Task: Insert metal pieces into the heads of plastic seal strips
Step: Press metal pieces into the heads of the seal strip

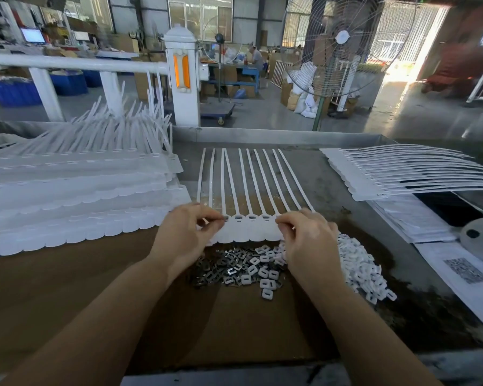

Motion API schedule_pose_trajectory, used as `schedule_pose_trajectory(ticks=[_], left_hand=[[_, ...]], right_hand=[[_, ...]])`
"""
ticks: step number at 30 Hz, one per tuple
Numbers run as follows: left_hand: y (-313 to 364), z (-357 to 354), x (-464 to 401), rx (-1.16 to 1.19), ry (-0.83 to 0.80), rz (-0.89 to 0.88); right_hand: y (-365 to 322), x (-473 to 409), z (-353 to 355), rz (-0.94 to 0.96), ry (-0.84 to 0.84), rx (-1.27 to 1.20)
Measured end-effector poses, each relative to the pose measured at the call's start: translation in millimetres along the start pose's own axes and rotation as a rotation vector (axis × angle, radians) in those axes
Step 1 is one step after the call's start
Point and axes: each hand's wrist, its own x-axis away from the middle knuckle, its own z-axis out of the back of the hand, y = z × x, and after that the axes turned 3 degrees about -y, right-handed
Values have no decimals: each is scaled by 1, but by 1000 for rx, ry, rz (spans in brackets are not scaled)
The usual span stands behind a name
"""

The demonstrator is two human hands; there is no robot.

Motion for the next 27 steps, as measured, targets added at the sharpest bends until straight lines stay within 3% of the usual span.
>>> schedule_pose_trajectory(ticks=[6,11,18,27], left_hand=[[41,-23,17,-23,-212,-176],[72,-55,36,-47,-278,-317],[101,-84,51,-172,-445,-364],[113,-96,52,-150,-430,-379]], right_hand=[[1,-16,21,-119,-31,-158],[3,-22,34,-154,-36,-192],[3,-22,41,-147,-11,-218],[4,-23,43,-138,-14,-239]])
